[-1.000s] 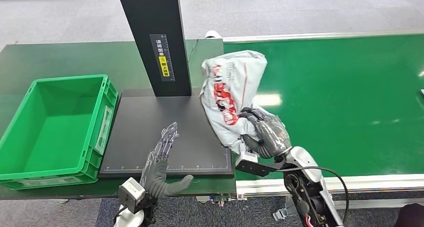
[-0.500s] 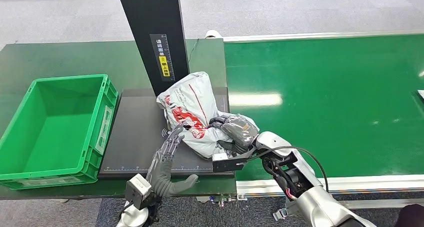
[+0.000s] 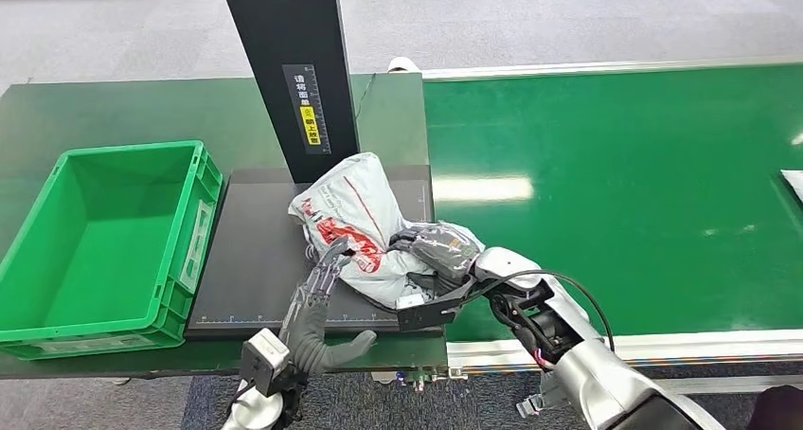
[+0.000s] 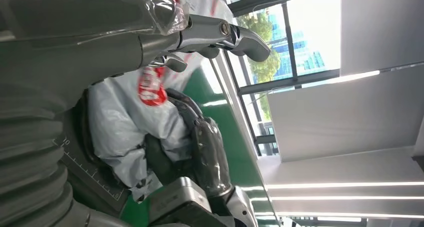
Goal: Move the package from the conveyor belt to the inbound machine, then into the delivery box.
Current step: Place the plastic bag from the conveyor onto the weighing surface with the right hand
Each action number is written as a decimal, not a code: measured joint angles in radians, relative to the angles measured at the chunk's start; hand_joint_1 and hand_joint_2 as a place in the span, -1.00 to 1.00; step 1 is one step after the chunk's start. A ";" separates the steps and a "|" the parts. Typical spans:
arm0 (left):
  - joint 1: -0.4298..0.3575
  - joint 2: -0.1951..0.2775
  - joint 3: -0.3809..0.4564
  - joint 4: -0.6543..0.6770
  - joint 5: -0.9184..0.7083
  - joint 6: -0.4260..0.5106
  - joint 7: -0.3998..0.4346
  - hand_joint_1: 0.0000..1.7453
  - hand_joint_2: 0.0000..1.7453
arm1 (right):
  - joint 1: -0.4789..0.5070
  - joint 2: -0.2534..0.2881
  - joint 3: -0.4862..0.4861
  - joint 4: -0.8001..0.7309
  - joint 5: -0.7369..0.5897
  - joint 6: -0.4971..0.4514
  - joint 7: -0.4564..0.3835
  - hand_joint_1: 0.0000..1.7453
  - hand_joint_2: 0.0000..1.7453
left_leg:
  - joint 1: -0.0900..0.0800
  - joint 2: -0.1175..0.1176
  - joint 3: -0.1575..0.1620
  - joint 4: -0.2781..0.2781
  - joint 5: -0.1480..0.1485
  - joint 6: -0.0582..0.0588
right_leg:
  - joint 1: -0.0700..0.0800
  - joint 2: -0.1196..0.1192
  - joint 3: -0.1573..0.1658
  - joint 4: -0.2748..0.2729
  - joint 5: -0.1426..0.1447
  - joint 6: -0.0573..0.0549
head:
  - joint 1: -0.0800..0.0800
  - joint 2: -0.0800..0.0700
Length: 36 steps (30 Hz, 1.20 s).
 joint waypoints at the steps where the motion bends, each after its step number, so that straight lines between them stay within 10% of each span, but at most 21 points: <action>1: -0.002 0.000 -0.003 0.002 0.002 0.002 0.000 -1.00 1.00 | -0.013 0.010 0.019 0.018 0.000 0.006 -0.006 1.00 1.00 | 0.000 0.000 0.000 0.000 0.000 0.000 | 0.000 0.000 0.000 0.000 0.000 0.000 | 0.000 0.000; 19: -0.003 -0.003 -0.008 0.001 0.015 0.003 0.004 -1.00 1.00 | -0.037 0.098 0.181 0.125 -0.060 -0.091 -0.097 0.98 1.00 | 0.000 0.000 0.000 0.000 0.000 0.000 | 0.000 0.000 0.000 0.000 0.000 0.000 | 0.000 0.000; 20: -0.003 -0.003 -0.008 0.001 0.015 0.003 0.004 -1.00 1.00 | -0.037 0.098 0.182 0.126 -0.060 -0.091 -0.097 0.88 1.00 | 0.000 0.000 0.000 0.000 0.000 0.000 | 0.000 0.000 0.000 0.000 0.000 0.000 | 0.000 0.000; 24: -0.004 -0.004 -0.009 0.001 0.016 0.001 0.004 -1.00 1.00 | -0.038 0.100 0.190 0.130 -0.073 -0.104 -0.099 -0.86 1.00 | 0.000 0.000 0.000 0.000 0.000 0.000 | 0.000 0.000 0.000 0.000 0.000 0.000 | 0.000 0.000; 25: -0.005 -0.004 -0.009 0.002 0.017 0.001 0.004 -1.00 1.00 | -0.037 0.101 0.192 0.131 -0.080 -0.113 -0.099 -0.99 1.00 | 0.000 0.000 0.000 0.000 0.000 0.000 | 0.000 0.000 0.000 0.000 0.000 0.000 | 0.000 0.000; 36: -0.023 -0.008 -0.019 0.021 0.038 0.010 -0.001 -1.00 1.00 | -0.013 0.100 0.191 0.134 -0.151 -0.399 -0.008 -1.00 1.00 | 0.000 0.000 0.000 0.000 0.000 0.000 | 0.000 0.000 0.000 0.000 0.000 0.000 | 0.000 0.000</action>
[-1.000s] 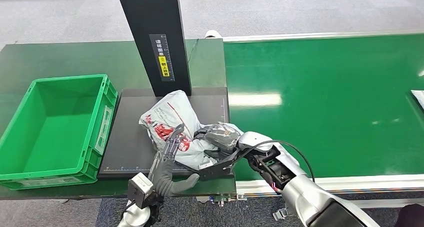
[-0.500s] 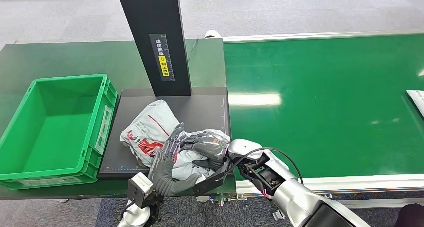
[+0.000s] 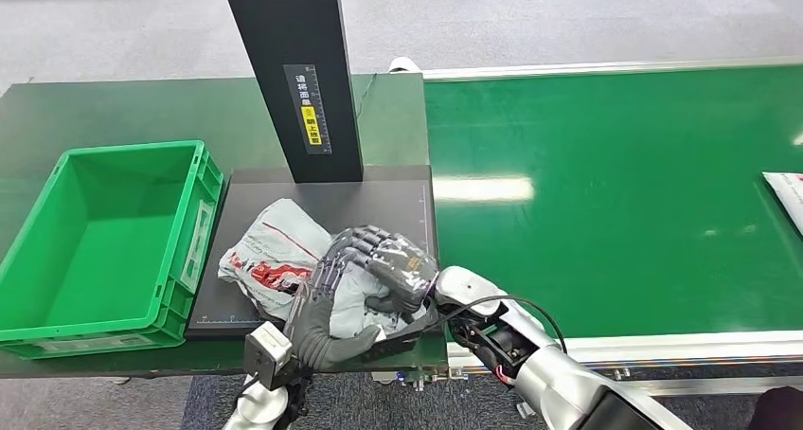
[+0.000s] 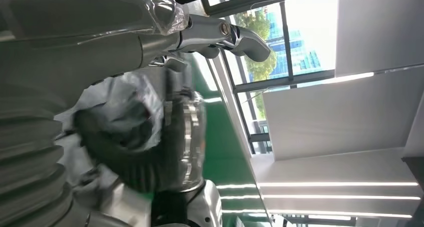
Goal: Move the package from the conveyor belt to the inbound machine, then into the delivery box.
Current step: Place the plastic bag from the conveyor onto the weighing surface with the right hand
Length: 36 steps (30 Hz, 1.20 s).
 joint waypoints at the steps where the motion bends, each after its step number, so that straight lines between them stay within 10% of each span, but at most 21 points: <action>1: 0.000 0.000 0.000 0.002 0.002 0.004 -0.001 -1.00 1.00 | 0.004 -0.004 -0.010 0.000 -0.017 -0.025 0.015 -1.00 1.00 | 0.000 0.000 0.000 0.000 0.000 0.000 | 0.000 0.000 0.000 0.000 0.000 0.000 | 0.000 0.000; 18: 0.000 0.006 -0.002 0.008 0.033 -0.009 -0.002 -1.00 1.00 | 0.165 -0.060 -0.297 -0.125 -0.466 0.011 -0.093 -1.00 1.00 | 0.000 0.000 -0.001 0.000 0.000 0.000 | 0.000 0.000 -0.001 0.000 0.000 0.000 | 0.000 0.000; 36: -0.004 0.008 -0.001 0.008 0.059 -0.031 -0.002 -1.00 1.00 | 0.209 -0.079 -0.360 -0.210 -0.500 0.014 -0.094 -1.00 1.00 | 0.000 0.000 -0.001 0.000 0.000 0.000 | 0.000 0.000 -0.001 0.000 0.000 0.000 | 0.000 0.000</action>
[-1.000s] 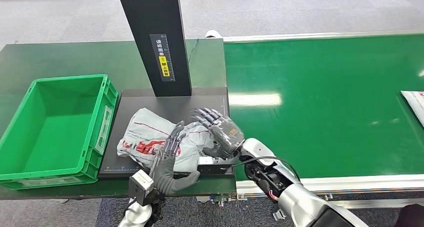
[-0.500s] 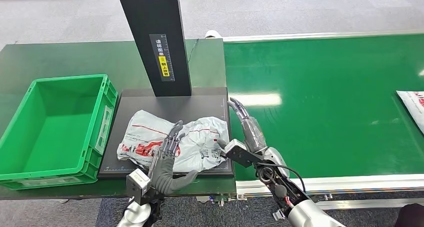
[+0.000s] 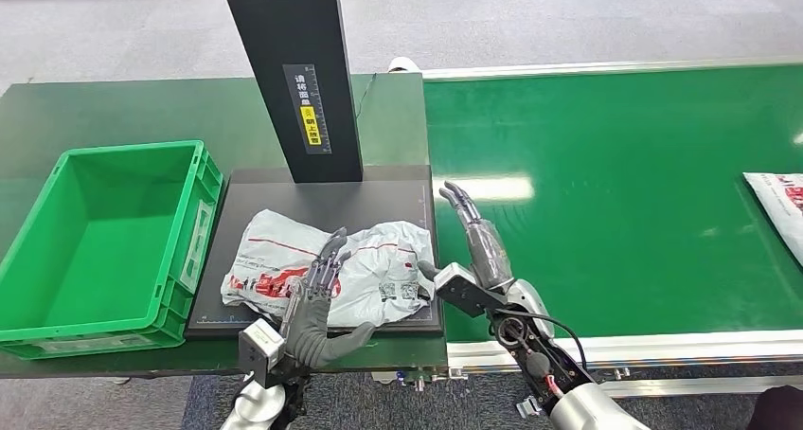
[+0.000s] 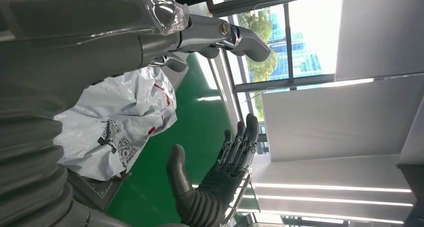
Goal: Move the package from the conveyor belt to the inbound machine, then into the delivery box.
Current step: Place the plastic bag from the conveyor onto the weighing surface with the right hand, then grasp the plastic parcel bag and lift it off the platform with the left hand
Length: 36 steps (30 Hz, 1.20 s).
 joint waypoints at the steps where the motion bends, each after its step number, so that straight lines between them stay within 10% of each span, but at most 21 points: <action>1: 0.000 0.001 0.000 0.000 0.005 0.000 0.000 -1.00 1.00 | 0.005 0.000 -0.007 -0.006 -0.019 0.008 0.000 -1.00 1.00 | 0.000 0.000 0.000 0.000 0.000 0.000 | 0.000 0.000 0.000 0.000 0.000 0.000 | 0.000 0.000; 8: -0.032 0.016 -0.001 0.011 -0.135 0.201 0.033 -1.00 1.00 | 0.105 -0.020 -0.086 -0.117 -0.108 0.047 0.000 -1.00 1.00 | 0.000 0.000 0.000 0.000 0.000 0.000 | 0.000 0.000 0.000 0.000 0.000 0.000 | 0.000 0.000; 13: -0.083 0.065 0.005 0.036 -0.535 0.479 0.332 -1.00 1.00 | 0.191 -0.026 -0.133 -0.209 -0.088 0.091 0.000 -1.00 1.00 | 0.000 0.000 0.000 0.000 0.000 0.000 | 0.000 0.000 0.000 0.000 0.000 0.000 | 0.000 0.000; 16: -0.114 0.102 0.012 0.093 -0.753 0.453 0.563 -1.00 1.00 | 0.221 -0.022 -0.150 -0.240 -0.071 0.121 -0.001 -1.00 1.00 | 0.000 0.001 0.000 -0.001 0.000 0.000 | 0.000 0.000 0.000 0.000 0.000 0.000 | 0.000 0.000; 27: -0.165 0.103 0.064 0.171 -0.936 0.383 0.645 -1.00 1.00 | 0.256 0.017 -0.214 -0.268 0.004 0.168 -0.001 -1.00 1.00 | 0.000 0.000 0.006 -0.001 0.000 0.000 | 0.000 0.000 0.008 0.000 0.000 0.000 | 0.000 0.000; 28: -0.168 0.100 0.075 0.173 -0.955 0.373 0.649 -0.88 1.00 | 0.259 0.021 -0.225 -0.271 0.013 0.174 -0.001 -1.00 1.00 | 0.000 0.000 0.007 -0.001 0.000 0.000 | 0.000 0.000 0.009 0.000 0.000 0.000 | 0.000 0.000; 32: -0.185 0.091 0.118 0.192 -0.989 0.318 0.647 0.97 1.00 | 0.266 0.035 -0.261 -0.278 0.034 0.192 -0.001 -1.00 1.00 | 0.000 0.000 0.011 -0.002 0.000 0.000 | 0.000 0.000 0.012 0.000 0.000 0.000 | 0.000 0.000; 36: -0.188 0.084 0.148 0.212 -1.002 0.295 0.622 1.00 1.00 | 0.271 0.047 -0.284 -0.281 0.048 0.202 -0.001 -1.00 1.00 | 0.000 0.000 0.013 -0.001 0.000 0.000 | 0.000 0.000 0.014 0.000 0.000 -0.001 | 0.000 0.000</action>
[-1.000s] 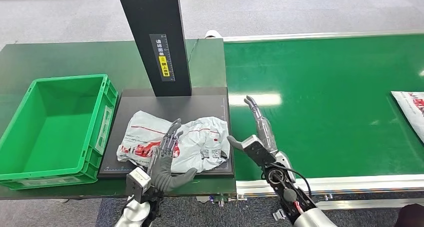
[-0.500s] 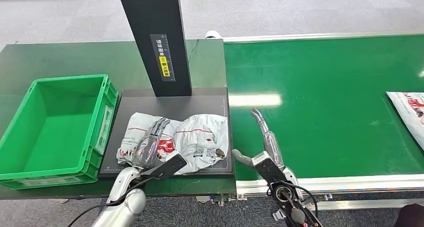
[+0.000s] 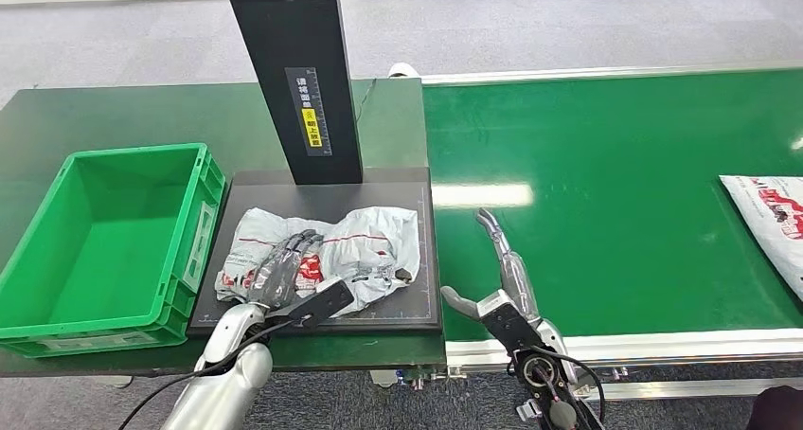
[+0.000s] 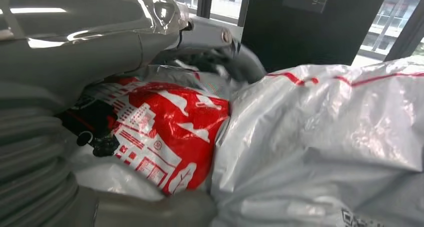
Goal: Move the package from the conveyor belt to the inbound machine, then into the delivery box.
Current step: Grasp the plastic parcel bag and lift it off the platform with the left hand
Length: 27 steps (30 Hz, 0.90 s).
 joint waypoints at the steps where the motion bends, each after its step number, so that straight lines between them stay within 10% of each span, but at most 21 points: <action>1: 0.000 -0.002 0.006 0.002 -0.001 0.000 -0.002 1.00 1.00 | 0.001 0.003 -0.006 -0.001 0.005 0.003 0.000 -1.00 1.00 | 0.000 0.000 0.000 0.000 0.000 0.000 | 0.000 0.000 0.000 0.000 0.000 0.000 | 0.000 0.000; 15: -0.018 -0.018 0.058 0.026 0.029 0.036 -0.047 1.00 1.00 | 0.007 0.022 -0.052 -0.008 0.023 0.029 0.000 -1.00 1.00 | 0.000 0.000 0.001 0.000 0.000 0.000 | 0.000 0.000 -0.001 0.000 0.000 0.000 | 0.000 0.000; 27: 0.075 -0.024 0.087 -0.129 0.288 0.348 -0.390 1.00 1.00 | 0.026 0.030 -0.074 -0.040 0.025 0.041 0.000 -1.00 1.00 | 0.000 0.000 -0.008 0.001 0.000 0.000 | 0.000 0.000 -0.010 0.000 0.000 0.000 | 0.000 0.000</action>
